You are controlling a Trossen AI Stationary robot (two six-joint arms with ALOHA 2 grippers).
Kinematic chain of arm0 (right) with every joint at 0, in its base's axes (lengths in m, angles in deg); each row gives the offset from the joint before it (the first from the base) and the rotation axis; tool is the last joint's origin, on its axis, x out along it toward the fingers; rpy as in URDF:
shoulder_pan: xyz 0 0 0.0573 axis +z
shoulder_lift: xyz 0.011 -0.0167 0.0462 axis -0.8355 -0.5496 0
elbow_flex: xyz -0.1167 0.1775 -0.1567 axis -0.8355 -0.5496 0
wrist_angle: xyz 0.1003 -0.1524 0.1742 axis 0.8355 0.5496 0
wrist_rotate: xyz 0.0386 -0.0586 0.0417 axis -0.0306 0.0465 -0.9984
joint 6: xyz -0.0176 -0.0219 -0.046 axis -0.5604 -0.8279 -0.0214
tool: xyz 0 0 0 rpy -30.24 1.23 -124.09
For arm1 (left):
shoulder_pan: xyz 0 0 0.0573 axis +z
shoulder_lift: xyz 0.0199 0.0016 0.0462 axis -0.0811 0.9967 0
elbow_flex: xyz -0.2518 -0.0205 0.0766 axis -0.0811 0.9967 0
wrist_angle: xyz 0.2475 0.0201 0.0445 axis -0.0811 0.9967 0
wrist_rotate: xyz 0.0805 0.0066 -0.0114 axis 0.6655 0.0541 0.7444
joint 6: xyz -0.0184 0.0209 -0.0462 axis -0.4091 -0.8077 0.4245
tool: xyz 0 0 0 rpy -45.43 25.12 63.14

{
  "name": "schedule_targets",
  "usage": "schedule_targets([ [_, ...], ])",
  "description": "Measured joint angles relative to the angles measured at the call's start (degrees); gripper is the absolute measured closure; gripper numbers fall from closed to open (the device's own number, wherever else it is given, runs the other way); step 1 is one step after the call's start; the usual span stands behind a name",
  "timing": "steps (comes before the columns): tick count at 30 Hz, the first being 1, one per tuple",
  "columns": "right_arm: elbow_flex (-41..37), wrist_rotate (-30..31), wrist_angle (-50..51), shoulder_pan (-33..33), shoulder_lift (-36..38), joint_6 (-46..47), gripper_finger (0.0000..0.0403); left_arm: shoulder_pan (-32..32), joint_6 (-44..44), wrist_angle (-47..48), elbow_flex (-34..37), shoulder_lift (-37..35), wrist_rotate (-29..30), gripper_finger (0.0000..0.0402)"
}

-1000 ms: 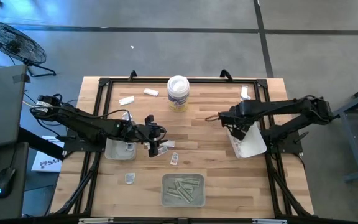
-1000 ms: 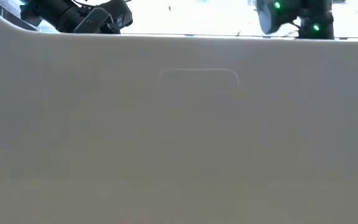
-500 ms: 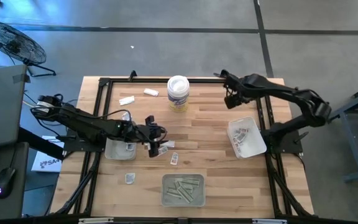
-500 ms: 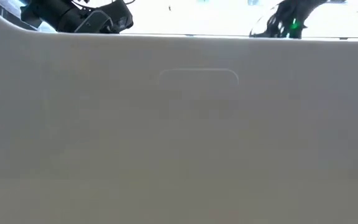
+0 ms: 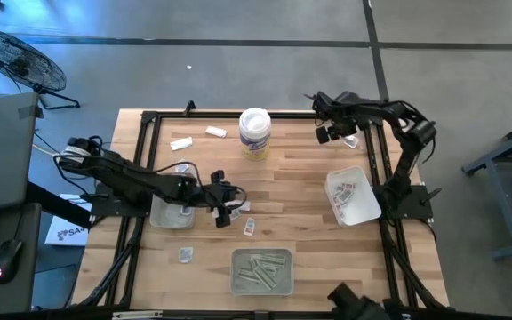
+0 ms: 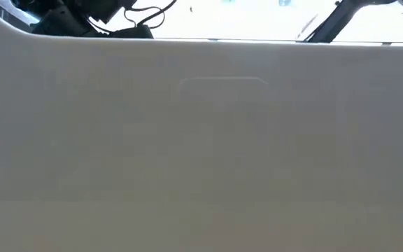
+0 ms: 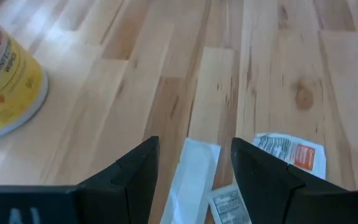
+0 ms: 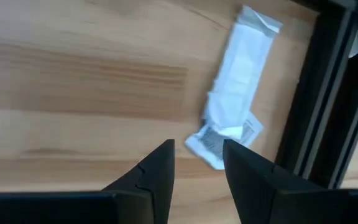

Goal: Pick & Place First Aid Supplies
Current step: Put the green bandage pack into the bottom gray bin

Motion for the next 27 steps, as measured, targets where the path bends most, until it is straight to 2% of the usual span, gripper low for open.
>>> schedule_targets([
  [16, -1.60, -0.52, -6.73, -6.37, -2.80, -1.51, 0.0273, -0.01, -1.50, 0.14, 0.00, 0.41, 0.04, 0.0206],
  [27, -1.81, -1.77, -8.05, -6.88, -3.04, 1.72, 0.0311, -0.01, -1.04, 0.16, 0.00, 0.40, 0.00, 0.0206],
])
